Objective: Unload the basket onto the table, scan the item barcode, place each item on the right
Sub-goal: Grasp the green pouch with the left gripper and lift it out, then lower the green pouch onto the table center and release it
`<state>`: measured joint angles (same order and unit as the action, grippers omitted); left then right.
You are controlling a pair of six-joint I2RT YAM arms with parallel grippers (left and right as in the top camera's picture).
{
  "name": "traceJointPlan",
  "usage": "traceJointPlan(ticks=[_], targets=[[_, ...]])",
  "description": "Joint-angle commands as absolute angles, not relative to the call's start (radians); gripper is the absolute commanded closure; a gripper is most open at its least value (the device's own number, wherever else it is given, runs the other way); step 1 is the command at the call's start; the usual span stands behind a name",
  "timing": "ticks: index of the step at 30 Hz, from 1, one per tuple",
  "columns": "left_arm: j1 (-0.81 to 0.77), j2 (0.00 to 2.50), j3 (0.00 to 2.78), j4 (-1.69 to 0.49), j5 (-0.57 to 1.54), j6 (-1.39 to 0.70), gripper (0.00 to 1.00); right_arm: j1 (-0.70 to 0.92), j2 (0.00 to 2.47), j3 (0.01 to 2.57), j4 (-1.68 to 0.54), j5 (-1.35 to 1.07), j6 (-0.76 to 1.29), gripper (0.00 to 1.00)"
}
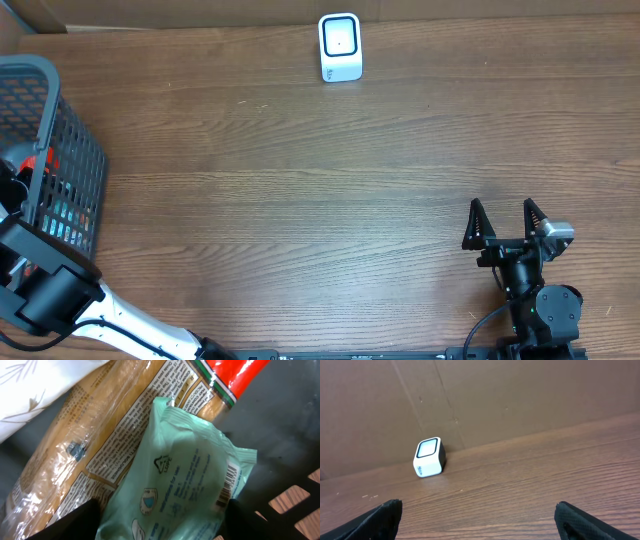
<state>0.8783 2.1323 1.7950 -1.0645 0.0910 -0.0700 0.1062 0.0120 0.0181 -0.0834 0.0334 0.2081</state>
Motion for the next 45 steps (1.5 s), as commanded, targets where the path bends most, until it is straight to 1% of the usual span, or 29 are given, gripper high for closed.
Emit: traceJointPlan(ticks=[1,2,3,4,5,6,12,15,26,32,35,39,40,41,45], targets=[[0.870,2.139,1.754,-1.053,0.071,-0.044,0.30,0.111,0.003,0.008,-0.081,0.040,0.208,0.00],[0.870,2.139,1.748,-1.050,0.070,-0.044,0.37,0.111,0.003,0.008,-0.081,0.040,0.208,0.00],[0.870,2.139,1.743,-1.047,0.070,-0.044,0.50,0.111,0.003,0.008,-0.081,0.040,0.208,0.00],[0.870,2.139,1.743,-1.048,0.070,-0.044,0.66,0.111,0.003,0.008,-0.081,0.040,0.208,0.00],[0.870,2.139,1.743,-1.048,0.070,-0.045,0.84,0.111,0.003,0.008,-0.081,0.040,0.208,0.00],[0.870,2.137,1.744,-1.048,0.070,-0.049,0.96,0.111,0.003,0.008,-0.081,0.040,0.208,0.00],[0.870,2.093,1.777,-1.076,0.072,-0.093,0.96,0.111,0.003,0.008,-0.081,0.040,0.208,0.00],[0.870,2.014,1.808,-1.079,0.083,-0.146,0.96,0.111,0.003,0.008,-0.081,0.040,0.208,0.00],[0.869,1.643,1.902,-1.039,0.262,-0.308,0.96,0.111,0.003,0.008,-0.081,0.040,0.208,0.00],[0.834,1.448,1.902,-1.004,0.286,-0.330,0.96,0.111,0.003,0.008,-0.081,0.040,0.208,0.00],[0.770,1.380,1.902,-0.999,0.287,-0.313,0.96,0.111,0.003,0.008,-0.081,0.040,0.208,0.00],[0.612,1.343,1.901,-1.078,0.290,-0.269,0.96,0.111,0.003,0.008,-0.081,0.040,0.208,0.00],[0.547,1.345,1.899,-1.121,0.289,-0.246,0.96,0.111,0.003,0.008,-0.081,0.040,0.208,0.00],[0.448,1.354,1.882,-1.171,0.289,-0.216,0.96,0.111,0.003,0.008,-0.081,0.040,0.208,0.00],[0.247,1.372,1.786,-1.200,0.281,-0.194,0.96,0.111,0.003,0.008,-0.081,0.040,0.208,0.00]])
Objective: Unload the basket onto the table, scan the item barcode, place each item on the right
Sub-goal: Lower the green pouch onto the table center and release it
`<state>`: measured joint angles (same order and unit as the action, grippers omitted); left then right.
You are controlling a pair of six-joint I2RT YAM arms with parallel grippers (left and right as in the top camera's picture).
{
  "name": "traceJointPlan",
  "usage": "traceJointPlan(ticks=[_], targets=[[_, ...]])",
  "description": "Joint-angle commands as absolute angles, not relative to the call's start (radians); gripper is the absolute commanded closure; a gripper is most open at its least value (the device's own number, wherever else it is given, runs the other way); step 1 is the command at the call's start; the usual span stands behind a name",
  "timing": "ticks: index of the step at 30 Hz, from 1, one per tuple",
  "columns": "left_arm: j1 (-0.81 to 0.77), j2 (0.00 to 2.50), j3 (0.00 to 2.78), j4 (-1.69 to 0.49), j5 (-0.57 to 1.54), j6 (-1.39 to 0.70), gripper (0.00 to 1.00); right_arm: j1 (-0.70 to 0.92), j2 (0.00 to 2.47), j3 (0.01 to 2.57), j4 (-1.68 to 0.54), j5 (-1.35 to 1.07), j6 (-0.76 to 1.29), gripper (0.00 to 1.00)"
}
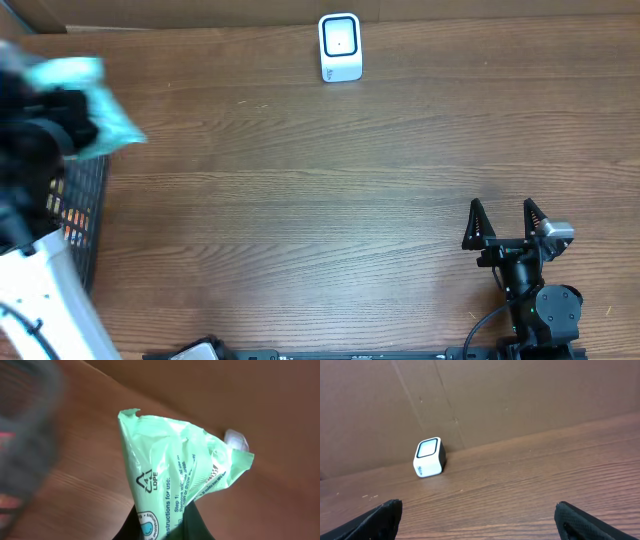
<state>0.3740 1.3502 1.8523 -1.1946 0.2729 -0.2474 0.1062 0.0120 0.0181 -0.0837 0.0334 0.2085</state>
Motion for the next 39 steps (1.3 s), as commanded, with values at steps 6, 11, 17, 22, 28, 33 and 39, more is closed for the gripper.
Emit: traceJointPlan(ticks=[6,11,17,22,28,33,39], targets=[[0.024,1.386,1.506,-1.093,0.238,-0.215,0.96,0.111,0.003,0.008,-0.081,0.040,0.208,0.00],[-0.089,1.388,1.198,-0.909,0.237,-0.268,0.96,0.111,0.003,0.008,-0.081,0.040,0.208,0.00],[-0.163,1.388,0.969,-0.740,0.237,-0.274,0.96,0.111,0.003,0.008,-0.081,0.040,0.208,0.00],[-0.207,1.388,0.852,-0.640,0.237,-0.278,0.96,0.111,0.003,0.008,-0.081,0.040,0.208,0.00],[-0.226,1.388,0.768,-0.554,0.237,-0.286,0.96,0.111,0.003,0.008,-0.081,0.040,0.208,0.00],[-0.226,1.418,0.749,-0.516,0.257,-0.296,0.95,0.111,0.003,0.008,-0.081,0.040,0.208,0.00],[-0.226,1.540,0.749,-0.464,0.289,-0.295,0.91,0.111,0.003,0.008,-0.081,0.040,0.208,0.00]])
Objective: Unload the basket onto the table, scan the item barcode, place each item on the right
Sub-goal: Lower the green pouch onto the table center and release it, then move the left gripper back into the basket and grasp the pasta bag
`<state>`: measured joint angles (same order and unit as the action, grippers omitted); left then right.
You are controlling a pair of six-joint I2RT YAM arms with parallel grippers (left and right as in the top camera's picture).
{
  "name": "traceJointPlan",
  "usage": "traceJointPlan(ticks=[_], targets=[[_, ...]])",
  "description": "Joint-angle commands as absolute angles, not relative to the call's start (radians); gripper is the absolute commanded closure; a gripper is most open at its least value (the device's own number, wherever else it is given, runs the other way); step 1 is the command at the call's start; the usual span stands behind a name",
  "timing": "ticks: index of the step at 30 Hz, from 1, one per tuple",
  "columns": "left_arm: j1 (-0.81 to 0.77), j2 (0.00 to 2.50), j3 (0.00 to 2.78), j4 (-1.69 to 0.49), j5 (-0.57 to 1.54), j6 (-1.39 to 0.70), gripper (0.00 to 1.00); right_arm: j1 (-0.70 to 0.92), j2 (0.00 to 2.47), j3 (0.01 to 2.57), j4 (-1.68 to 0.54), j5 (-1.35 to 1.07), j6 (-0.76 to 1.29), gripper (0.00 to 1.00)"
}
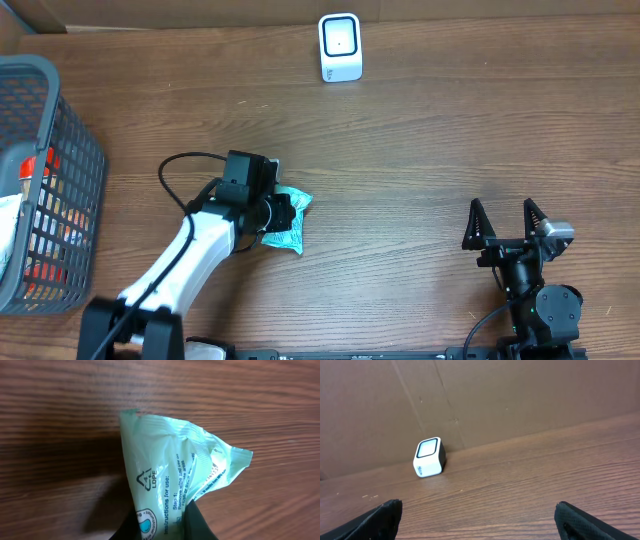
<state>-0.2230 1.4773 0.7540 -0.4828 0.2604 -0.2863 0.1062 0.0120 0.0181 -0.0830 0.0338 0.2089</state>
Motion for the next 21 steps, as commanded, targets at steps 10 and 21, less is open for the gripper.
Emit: traceJointPlan(ticks=[10,21], targets=[[-0.201,1.575,0.898,-0.552,0.274,-0.292,0.00,0.111,0.003,0.008,-0.081,0.040,0.208,0.00],[0.036,1.575,1.761,-1.135,0.244,-0.195,0.00,0.111,0.003,0.008,-0.081,0.040,0.208,0.00]])
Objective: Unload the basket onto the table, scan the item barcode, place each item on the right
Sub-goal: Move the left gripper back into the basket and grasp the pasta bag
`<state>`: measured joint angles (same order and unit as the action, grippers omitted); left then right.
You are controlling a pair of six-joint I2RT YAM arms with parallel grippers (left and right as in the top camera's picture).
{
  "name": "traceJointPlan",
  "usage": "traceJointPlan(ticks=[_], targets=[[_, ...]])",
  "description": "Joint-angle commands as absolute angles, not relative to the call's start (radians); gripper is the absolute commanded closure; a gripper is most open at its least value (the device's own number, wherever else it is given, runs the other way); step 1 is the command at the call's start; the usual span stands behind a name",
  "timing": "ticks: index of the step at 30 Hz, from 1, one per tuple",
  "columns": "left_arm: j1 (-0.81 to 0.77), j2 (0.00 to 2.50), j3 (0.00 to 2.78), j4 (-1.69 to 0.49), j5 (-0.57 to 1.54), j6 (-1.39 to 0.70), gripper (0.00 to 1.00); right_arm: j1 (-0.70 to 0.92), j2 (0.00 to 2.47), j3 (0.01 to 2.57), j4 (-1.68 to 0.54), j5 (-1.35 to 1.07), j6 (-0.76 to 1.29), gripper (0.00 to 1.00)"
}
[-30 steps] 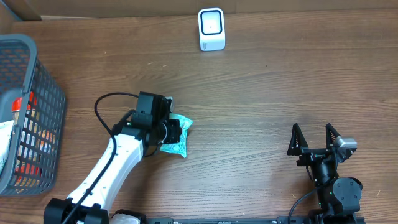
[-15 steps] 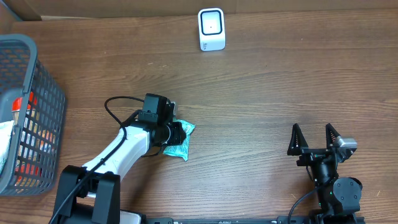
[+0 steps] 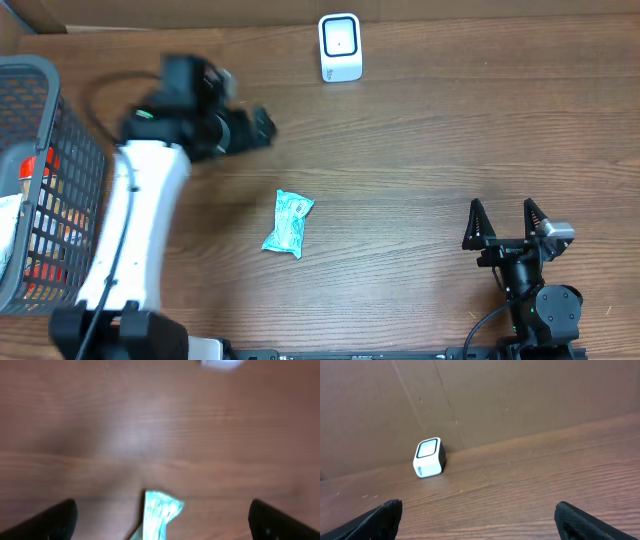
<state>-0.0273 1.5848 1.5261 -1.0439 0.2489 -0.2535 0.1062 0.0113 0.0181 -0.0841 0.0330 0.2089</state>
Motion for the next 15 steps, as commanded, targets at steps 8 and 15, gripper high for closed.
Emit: traceJointPlan(ticks=[8,15], targets=[[0.301,1.575,2.061,-1.264,0.200,-0.189,0.00,0.111,0.003,0.008,-0.081,0.040,0.208,0.00],[0.643,1.583,2.032,-1.259,0.242,-0.346,0.00,0.111,0.003,0.008,-0.081,0.040,0.208,0.00]])
